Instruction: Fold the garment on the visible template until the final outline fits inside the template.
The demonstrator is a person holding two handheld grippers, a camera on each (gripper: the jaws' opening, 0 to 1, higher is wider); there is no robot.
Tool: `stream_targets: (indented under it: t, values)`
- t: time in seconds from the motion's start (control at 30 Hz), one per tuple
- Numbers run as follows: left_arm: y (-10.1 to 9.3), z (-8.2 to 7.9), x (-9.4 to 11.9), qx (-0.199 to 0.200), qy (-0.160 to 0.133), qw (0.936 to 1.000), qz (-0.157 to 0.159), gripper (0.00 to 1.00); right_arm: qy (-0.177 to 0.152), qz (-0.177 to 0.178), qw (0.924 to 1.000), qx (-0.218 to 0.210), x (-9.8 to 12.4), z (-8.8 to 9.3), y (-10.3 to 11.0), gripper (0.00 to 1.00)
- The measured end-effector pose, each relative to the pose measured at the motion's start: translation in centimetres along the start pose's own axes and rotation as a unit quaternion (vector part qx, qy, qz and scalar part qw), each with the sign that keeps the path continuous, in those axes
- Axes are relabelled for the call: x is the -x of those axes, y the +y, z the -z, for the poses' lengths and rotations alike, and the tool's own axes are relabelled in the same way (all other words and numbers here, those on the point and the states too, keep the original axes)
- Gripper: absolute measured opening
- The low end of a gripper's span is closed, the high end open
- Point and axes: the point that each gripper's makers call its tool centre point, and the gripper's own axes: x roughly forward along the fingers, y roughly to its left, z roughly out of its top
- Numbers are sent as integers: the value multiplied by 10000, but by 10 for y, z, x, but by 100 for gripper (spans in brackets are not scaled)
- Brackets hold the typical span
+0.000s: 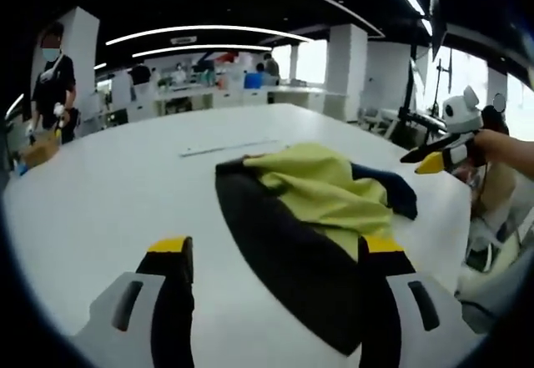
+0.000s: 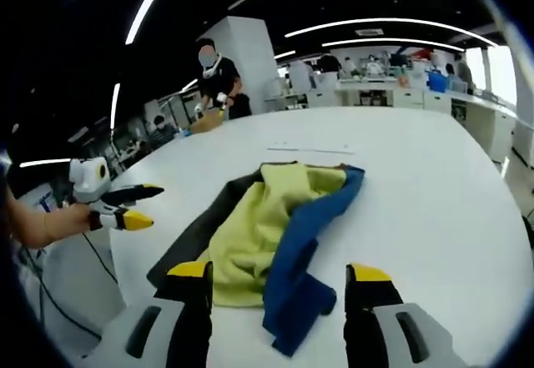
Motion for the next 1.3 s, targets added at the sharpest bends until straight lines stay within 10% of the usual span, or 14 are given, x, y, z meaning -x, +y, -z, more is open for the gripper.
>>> stream_targets:
  t: [0.73, 1.3]
  values:
    - [-19, 67, 14, 459, 875, 9946, -329, 52, -251, 587, 9974, 327, 6, 62, -3, 23]
    - [-43, 98, 12, -215, 1524, 9881, -18, 32, -194, 819, 9964, -126, -10, 77, -11, 0]
